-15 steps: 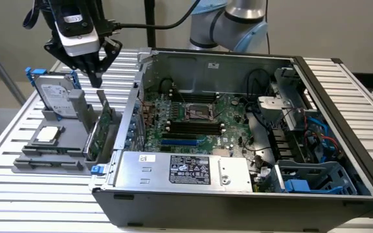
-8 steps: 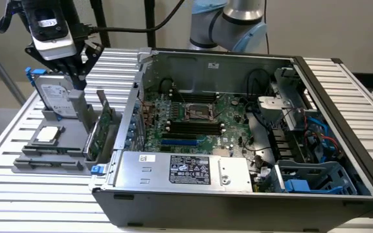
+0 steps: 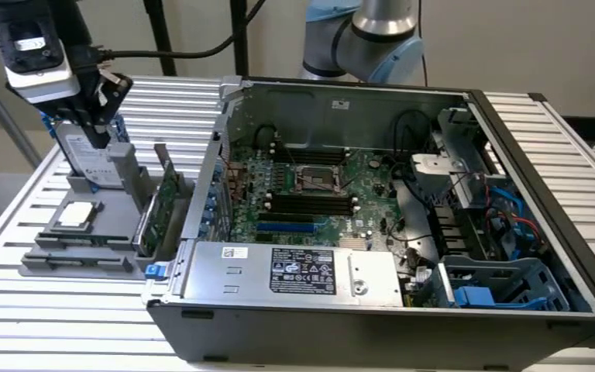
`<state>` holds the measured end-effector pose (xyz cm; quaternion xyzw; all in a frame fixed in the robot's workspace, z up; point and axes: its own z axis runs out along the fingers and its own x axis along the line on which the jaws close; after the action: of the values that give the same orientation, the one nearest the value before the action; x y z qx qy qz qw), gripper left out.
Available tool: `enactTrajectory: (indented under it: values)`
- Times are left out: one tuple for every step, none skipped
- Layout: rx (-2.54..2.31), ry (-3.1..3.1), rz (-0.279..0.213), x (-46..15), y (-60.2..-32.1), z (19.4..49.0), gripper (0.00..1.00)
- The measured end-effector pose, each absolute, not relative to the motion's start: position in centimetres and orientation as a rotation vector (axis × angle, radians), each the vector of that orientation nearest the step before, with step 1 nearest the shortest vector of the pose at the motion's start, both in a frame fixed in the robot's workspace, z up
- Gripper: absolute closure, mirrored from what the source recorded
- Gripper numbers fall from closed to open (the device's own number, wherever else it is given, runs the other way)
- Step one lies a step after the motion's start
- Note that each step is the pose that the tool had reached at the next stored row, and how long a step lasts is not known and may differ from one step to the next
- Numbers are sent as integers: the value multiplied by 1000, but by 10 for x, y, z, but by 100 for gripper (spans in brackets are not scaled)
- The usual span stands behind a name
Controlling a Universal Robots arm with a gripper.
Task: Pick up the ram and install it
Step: 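Reach for the ram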
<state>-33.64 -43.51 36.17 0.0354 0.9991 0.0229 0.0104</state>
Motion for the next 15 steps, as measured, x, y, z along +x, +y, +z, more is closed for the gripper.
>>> enactTrajectory:
  values:
    - [110, 3118, 71, -341, -435, 361, 100]
    - [110, 3118, 71, -346, -436, 360, 100]
    - [110, 3118, 71, -350, -436, 359, 100]
    - [110, 3118, 71, -355, -436, 358, 100]
    - [110, 3118, 70, -359, -436, 357, 100]
    - [110, 3118, 70, -364, -437, 356, 100]
    - [110, 3118, 70, -368, -437, 356, 100]
    - [110, 3118, 70, -373, -437, 355, 100]
    - [110, 3118, 69, -378, -437, 354, 100]
    - [110, 3118, 69, -382, -438, 353, 100]
    - [110, 3118, 69, -386, -438, 352, 100]
    - [110, 3118, 68, -391, -438, 351, 100]
    - [110, 3118, 68, -393, -439, 350, 100]
    - [110, 3120, 67, -394, -439, 349, 100]
    - [110, 3120, 67, -394, -439, 349, 100]
